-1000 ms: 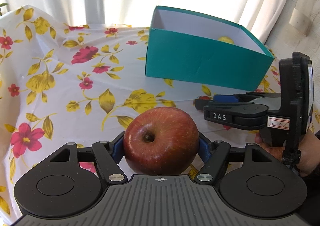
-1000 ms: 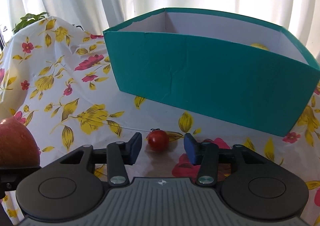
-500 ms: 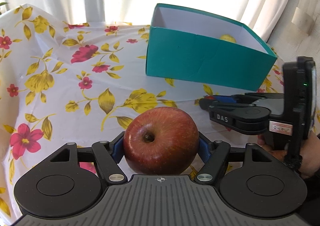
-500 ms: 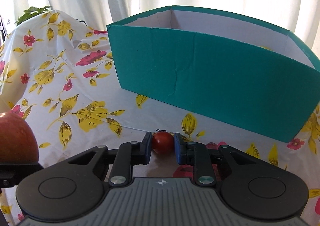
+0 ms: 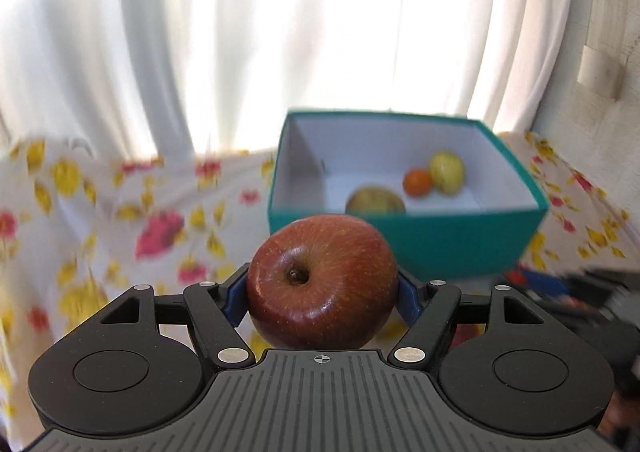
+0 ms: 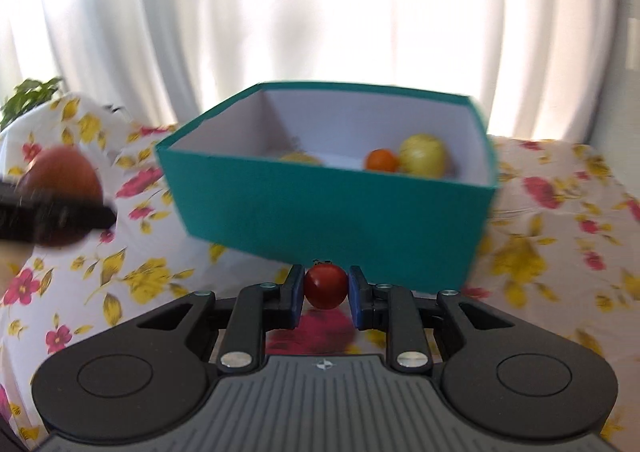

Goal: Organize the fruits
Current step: 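Lower the red apple into the teal box with the left tool while the right tool carries the tomato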

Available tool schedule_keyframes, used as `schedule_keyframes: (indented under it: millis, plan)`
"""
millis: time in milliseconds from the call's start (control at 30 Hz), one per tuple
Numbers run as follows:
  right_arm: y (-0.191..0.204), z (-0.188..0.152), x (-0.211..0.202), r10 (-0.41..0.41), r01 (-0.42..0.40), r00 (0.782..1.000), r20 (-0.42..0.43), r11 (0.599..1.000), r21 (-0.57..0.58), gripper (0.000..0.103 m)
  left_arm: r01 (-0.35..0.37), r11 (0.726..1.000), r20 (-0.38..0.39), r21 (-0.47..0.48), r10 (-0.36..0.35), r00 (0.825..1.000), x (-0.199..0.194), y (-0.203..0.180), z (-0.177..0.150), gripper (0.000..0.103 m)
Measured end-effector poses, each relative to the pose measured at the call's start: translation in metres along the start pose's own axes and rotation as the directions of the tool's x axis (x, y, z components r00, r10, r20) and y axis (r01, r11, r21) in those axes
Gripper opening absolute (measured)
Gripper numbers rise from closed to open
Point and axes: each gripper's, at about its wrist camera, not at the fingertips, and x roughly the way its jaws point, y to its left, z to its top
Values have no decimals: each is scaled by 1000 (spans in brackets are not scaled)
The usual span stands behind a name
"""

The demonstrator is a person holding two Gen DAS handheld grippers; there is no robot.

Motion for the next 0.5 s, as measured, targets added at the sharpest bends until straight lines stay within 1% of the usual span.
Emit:
schedule_keyframes:
  millis: [100, 200, 267, 500]
  plan:
    - [-13, -1, -13, -34, 34, 999, 13, 999, 27, 22, -10, 1000, 9, 17, 10, 1000, 11, -11, 21, 75]
    - [-26, -3, -23, -64, 63, 998, 18, 997, 54, 22, -8, 1000, 0, 28, 8, 1000, 25, -22, 34, 75]
    - [-32, -6, -28, -76, 75, 997, 18, 995, 70, 22, -11, 999, 0, 39, 11, 1000, 32, -31, 40, 75]
    - [-48, -12, -47, -121, 117, 992, 34, 988, 99, 22, 15, 999, 1, 48, -15, 1000, 43, -49, 51, 75]
